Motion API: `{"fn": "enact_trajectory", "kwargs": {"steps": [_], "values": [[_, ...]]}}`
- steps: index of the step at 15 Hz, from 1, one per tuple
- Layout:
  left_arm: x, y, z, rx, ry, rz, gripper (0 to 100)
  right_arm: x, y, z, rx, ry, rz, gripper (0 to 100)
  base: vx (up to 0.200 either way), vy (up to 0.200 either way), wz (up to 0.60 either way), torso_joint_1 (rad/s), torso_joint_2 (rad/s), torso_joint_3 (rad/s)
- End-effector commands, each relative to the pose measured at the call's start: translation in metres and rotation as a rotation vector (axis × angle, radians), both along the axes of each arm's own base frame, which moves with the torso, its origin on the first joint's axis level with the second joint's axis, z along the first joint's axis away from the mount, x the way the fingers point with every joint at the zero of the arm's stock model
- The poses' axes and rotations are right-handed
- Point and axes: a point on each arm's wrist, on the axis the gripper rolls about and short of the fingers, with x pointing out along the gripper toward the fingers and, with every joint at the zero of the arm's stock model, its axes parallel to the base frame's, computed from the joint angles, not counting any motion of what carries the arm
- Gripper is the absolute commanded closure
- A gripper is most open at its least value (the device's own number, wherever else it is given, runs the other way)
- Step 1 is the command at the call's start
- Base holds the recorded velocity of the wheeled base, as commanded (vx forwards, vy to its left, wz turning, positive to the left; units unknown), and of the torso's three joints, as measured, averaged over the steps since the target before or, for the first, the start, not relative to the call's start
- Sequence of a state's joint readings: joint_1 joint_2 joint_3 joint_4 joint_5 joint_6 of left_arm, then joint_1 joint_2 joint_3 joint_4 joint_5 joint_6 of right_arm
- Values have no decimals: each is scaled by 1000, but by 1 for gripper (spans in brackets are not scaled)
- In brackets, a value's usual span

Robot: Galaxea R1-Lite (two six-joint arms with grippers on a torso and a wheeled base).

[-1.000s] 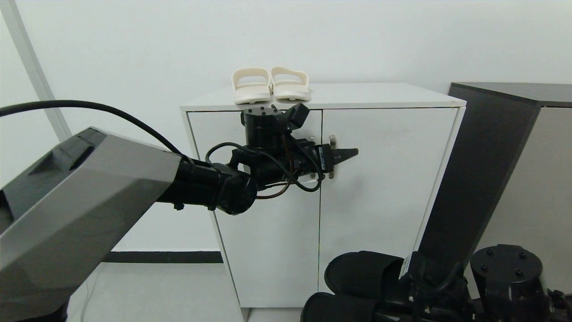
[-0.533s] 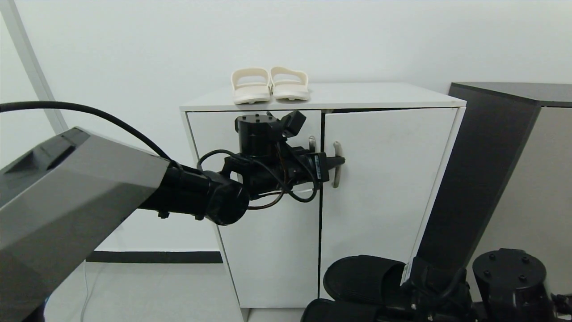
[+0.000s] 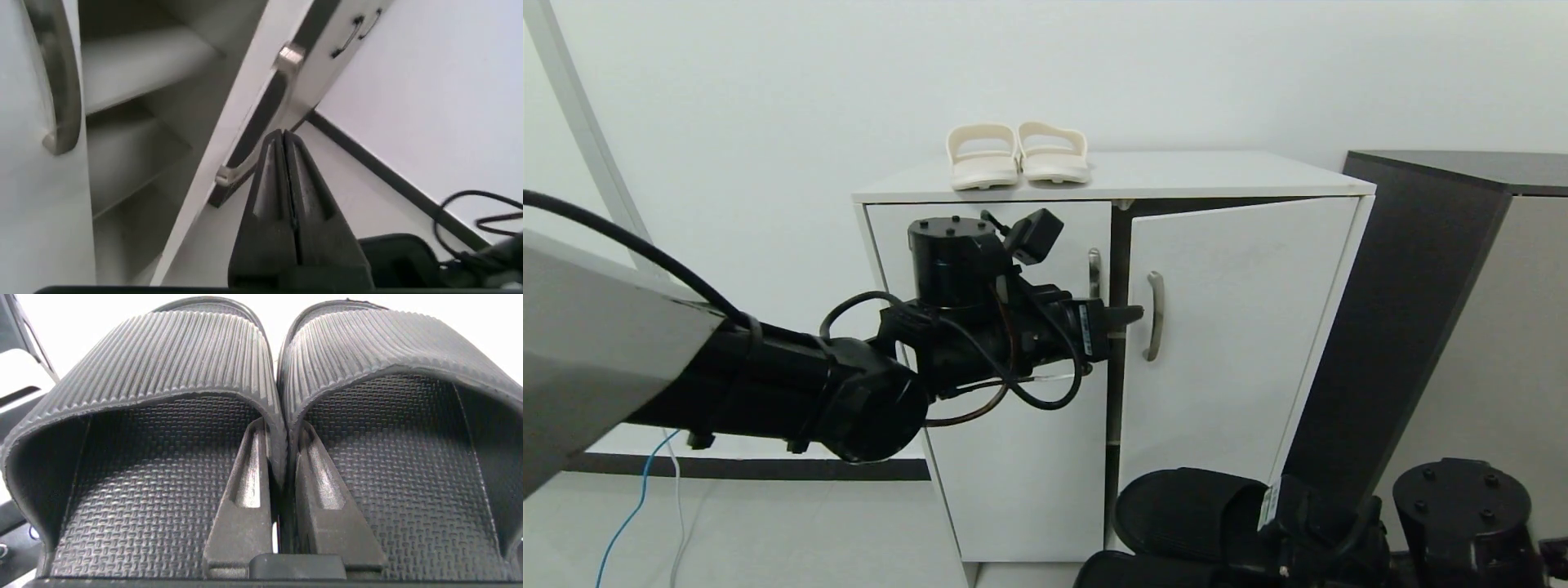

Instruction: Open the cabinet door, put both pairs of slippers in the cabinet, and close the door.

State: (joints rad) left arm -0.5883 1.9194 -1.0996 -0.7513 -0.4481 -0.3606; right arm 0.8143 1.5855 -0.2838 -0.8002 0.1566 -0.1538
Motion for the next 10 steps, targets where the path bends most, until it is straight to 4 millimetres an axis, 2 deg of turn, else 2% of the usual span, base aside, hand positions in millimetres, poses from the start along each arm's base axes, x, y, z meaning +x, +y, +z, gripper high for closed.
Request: {"fn": "enact_trajectory", "kwargs": {"steps": [1, 5, 10], "values": [[-10, 8, 12, -20, -28, 3, 100, 0, 0, 1, 2, -3, 1, 100, 0, 0, 0, 0, 0, 0], [17, 17, 12, -79, -12, 64, 100, 0, 0, 0, 0, -2, 1, 100, 0, 0, 0, 0, 0, 0], [48, -1, 7, -104, 5, 64, 100, -6, 0, -2, -8, 9, 23, 100, 0, 0, 0, 0, 0, 0]]}}
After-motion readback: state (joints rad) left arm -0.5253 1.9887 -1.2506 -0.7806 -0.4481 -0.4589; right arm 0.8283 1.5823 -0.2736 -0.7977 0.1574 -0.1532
